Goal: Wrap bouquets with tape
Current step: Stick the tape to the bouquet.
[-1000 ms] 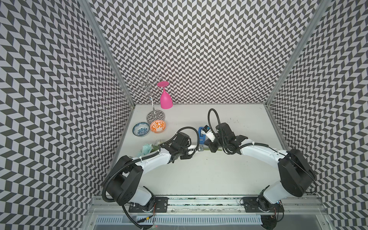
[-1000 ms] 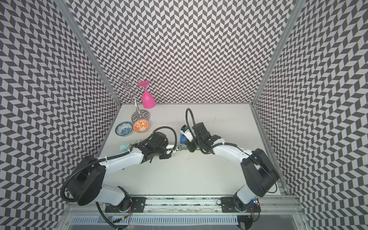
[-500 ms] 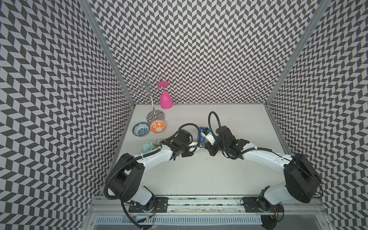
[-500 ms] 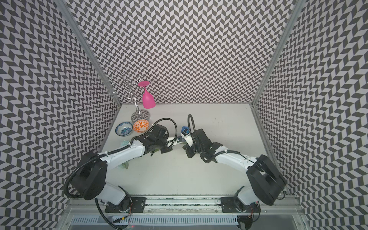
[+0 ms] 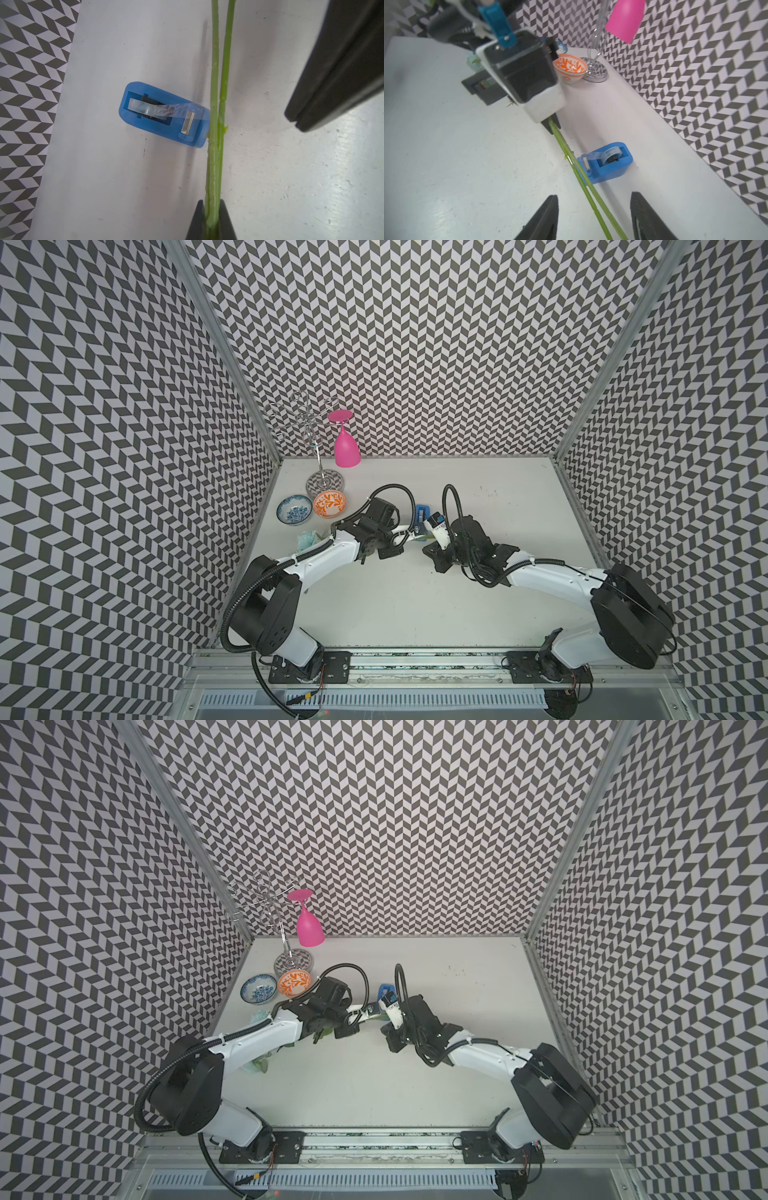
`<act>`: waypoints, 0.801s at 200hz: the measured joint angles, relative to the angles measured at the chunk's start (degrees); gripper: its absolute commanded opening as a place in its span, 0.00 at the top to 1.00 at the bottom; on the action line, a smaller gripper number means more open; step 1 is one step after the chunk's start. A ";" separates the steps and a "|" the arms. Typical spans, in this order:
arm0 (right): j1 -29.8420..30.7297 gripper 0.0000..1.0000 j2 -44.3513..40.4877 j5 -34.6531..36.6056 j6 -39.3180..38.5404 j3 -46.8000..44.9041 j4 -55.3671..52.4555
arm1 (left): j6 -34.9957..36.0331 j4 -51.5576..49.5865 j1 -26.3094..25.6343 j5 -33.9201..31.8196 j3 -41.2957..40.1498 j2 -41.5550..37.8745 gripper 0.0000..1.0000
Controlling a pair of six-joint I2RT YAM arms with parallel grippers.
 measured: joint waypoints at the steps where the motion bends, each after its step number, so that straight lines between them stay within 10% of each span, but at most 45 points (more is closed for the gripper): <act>1: 0.00 0.46 0.04 0.07 -0.04 0.02 -0.04 | 0.00 0.02 0.00 0.00 0.00 0.00 1.00; 130: 1.84 1.00 5.66 5.95 -3.17 4.57 -3.61 | -0.46 0.74 1.29 -0.48 0.00 -0.48 1.00; 160: 1.90 1.00 4.96 5.62 -1.99 4.90 -5.40 | -0.79 0.74 1.31 -0.50 0.00 -0.48 1.00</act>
